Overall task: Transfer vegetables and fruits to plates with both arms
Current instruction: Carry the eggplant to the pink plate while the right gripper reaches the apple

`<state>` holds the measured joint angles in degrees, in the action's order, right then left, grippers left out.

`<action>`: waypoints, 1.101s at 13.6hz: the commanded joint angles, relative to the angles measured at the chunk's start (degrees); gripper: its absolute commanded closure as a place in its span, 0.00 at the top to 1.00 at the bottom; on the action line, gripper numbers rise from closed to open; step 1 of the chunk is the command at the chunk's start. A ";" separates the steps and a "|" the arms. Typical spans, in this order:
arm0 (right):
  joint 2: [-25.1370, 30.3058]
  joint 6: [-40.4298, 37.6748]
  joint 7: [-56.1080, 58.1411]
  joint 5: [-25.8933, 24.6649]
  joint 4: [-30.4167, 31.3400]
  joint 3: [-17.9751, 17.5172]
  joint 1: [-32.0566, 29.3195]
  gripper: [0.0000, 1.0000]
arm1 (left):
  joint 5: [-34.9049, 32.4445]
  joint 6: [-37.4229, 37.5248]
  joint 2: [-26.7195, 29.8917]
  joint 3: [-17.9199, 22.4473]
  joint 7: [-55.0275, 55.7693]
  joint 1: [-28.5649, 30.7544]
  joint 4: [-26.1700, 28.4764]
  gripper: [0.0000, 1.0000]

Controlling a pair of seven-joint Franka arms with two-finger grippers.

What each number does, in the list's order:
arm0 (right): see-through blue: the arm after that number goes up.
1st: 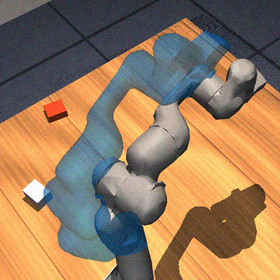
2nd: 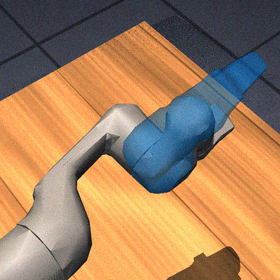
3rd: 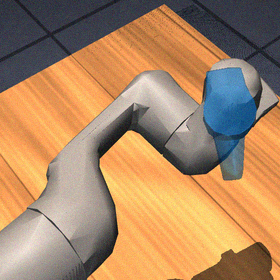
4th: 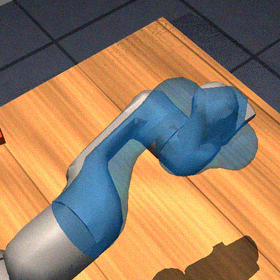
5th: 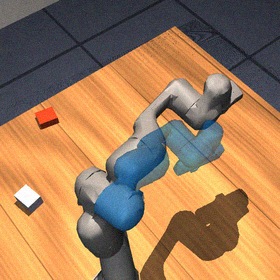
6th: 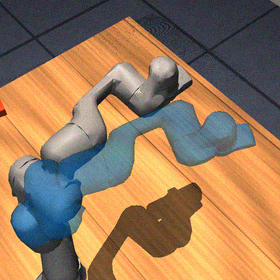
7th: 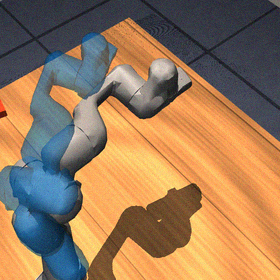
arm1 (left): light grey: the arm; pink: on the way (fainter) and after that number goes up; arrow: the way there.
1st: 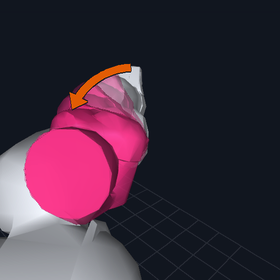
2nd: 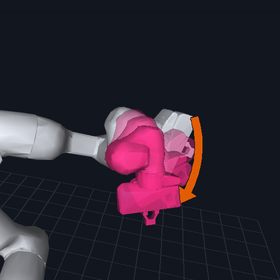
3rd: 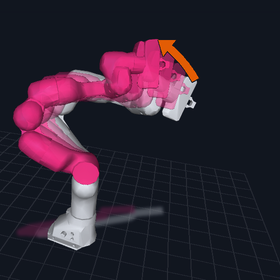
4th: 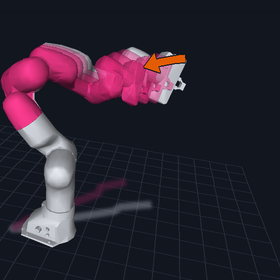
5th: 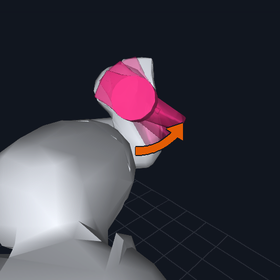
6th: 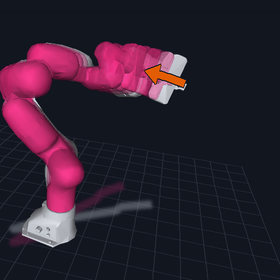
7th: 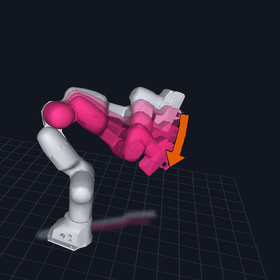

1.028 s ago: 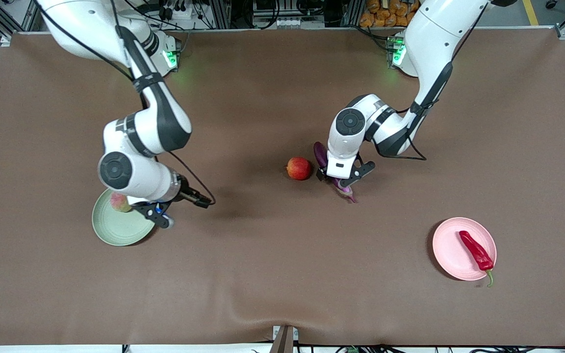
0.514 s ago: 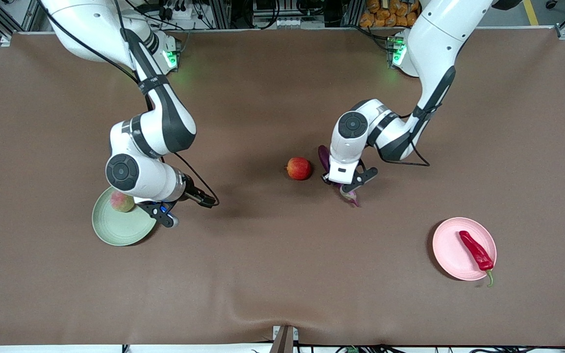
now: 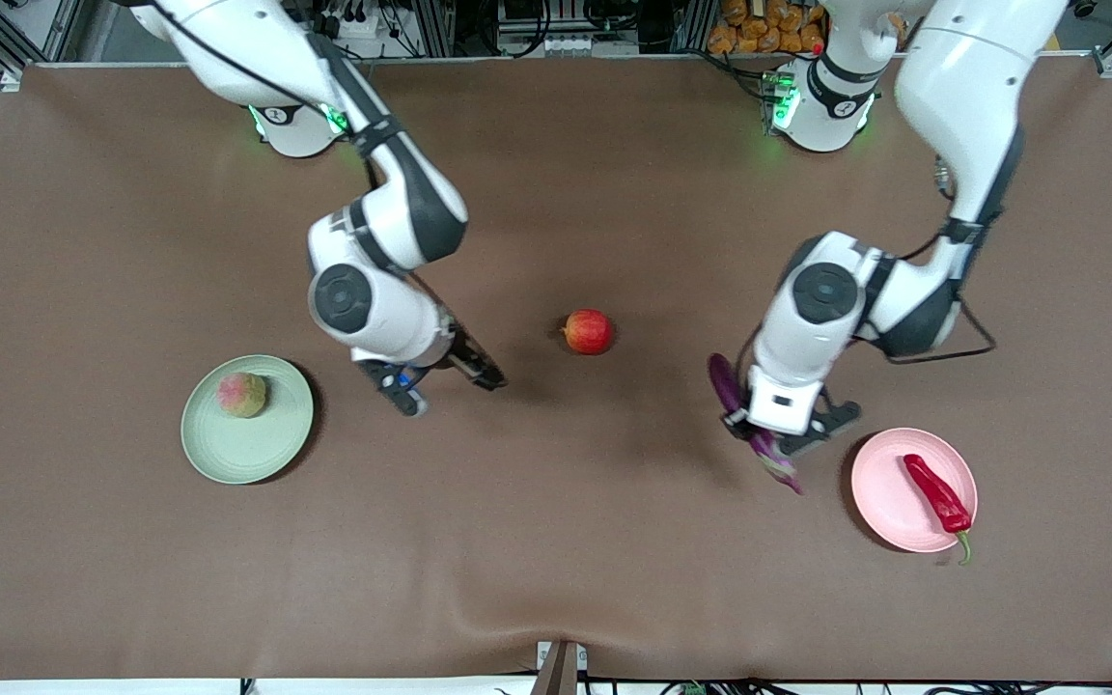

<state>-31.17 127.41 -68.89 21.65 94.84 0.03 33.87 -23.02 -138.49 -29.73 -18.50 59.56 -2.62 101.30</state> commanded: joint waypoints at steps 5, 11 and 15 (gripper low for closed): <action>-10.57 2.50 -24.70 -2.39 -10.55 0.94 10.07 1.00 | 5.26 4.72 -1.64 -0.75 -27.08 13.15 -8.57 0.00; -15.94 10.67 -29.99 -2.58 -10.38 1.03 14.11 1.00 | 5.26 4.72 -4.63 -0.40 -41.27 20.11 -12.61 0.00; -16.11 10.41 -29.98 -1.88 -10.64 0.94 14.03 1.00 | 4.65 4.63 -6.39 -0.13 -41.10 20.03 -13.06 0.00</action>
<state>-46.57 138.11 -97.54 20.13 86.06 0.42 47.82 -18.40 -134.92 -34.93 -18.44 19.36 17.66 90.08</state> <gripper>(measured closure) 0.000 0.648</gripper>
